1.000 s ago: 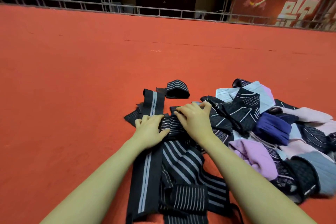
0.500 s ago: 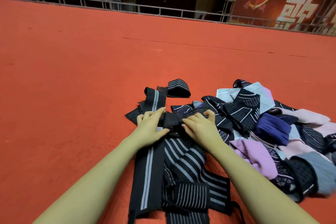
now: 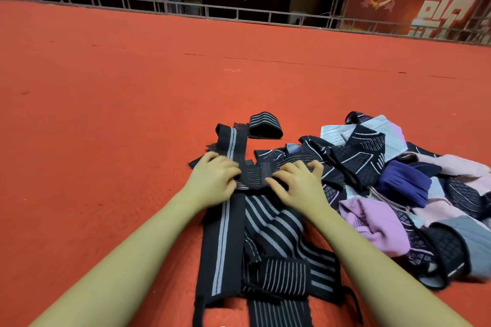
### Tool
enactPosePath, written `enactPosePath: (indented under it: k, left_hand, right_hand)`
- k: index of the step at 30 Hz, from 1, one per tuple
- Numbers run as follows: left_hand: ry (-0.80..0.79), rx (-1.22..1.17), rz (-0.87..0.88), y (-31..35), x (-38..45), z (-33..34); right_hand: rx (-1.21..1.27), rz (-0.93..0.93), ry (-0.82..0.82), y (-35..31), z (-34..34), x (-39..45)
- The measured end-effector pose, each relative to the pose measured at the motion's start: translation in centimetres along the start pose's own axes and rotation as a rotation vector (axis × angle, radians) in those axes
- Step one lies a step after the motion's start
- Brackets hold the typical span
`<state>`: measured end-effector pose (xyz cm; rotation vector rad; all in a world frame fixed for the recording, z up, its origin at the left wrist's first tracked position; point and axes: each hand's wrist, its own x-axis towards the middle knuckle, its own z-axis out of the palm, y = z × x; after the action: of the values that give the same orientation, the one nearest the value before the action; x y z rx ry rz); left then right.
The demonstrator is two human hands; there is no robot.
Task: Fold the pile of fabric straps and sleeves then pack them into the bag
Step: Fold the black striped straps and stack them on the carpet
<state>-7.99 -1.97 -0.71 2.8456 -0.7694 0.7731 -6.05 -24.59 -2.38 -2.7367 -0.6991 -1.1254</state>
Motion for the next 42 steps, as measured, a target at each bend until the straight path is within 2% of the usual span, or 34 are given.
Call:
enactPosePath:
  k: [2,3,5,7,9,16,20,22,24,26,29,32,33,37,42]
  left_hand:
    - [-0.275,-0.017,-0.11,0.6,-1.3,-0.2]
    - [-0.338,-0.022,-0.154,0.7,-1.8,-0.1]
    - [-0.372,-0.018,-0.195,0.9,-2.1,-0.2]
    - [-0.383,-0.006,-0.204,0.9,-1.9,-0.5]
    - [-0.404,0.017,-0.204,1.1,-1.4,-0.5]
    - [-0.617,-0.141,-0.29,3.1,-1.1,0.5]
    - [-0.634,-0.155,-0.289,2.7,-0.8,0.7]
    - [-0.631,-0.14,-0.278,2.7,-0.7,0.6]
    - [-0.629,-0.134,-0.275,2.7,-0.7,0.7]
    - [-0.639,-0.163,-0.281,2.7,-0.6,0.6]
    - [-0.597,-0.159,-0.28,2.0,-0.5,0.1]
    - [-0.443,-0.038,-0.303,1.0,-1.5,-0.1]
    - [-0.428,-0.035,-0.315,0.7,-2.1,-0.1]
    - [-0.438,-0.124,-0.339,-0.4,-3.8,0.0]
    - [-0.292,-0.117,-0.41,-1.7,-4.8,0.2]
  right_hand:
    - [-0.026,0.049,-0.078,-0.5,-0.1,0.3]
    - [-0.047,0.054,-0.109,-0.7,-0.1,0.5]
    - [-0.075,0.041,-0.198,-1.2,-0.3,1.1]
    - [-0.097,0.051,-0.373,-1.4,-0.7,1.4]
    - [-0.142,0.042,-0.428,-1.3,-0.4,1.6]
    - [-0.114,0.055,-0.107,-0.9,0.1,0.7]
    - [0.15,0.364,0.029,0.0,-1.4,2.2]
    - [0.252,0.513,0.15,0.3,-2.5,3.3]
    - [0.307,0.588,0.247,0.1,-3.0,4.1]
    - [0.32,0.57,0.286,-0.5,-3.3,4.5]
    - [0.284,0.422,0.273,-2.1,-2.9,4.9]
    - [0.196,0.262,0.19,-4.2,-1.9,5.6]
    - [0.163,0.215,0.119,-4.9,-1.6,5.9]
    - [0.039,0.003,-0.347,-7.2,-0.9,6.4]
    - [0.0,-0.161,-0.612,-8.7,0.1,5.7]
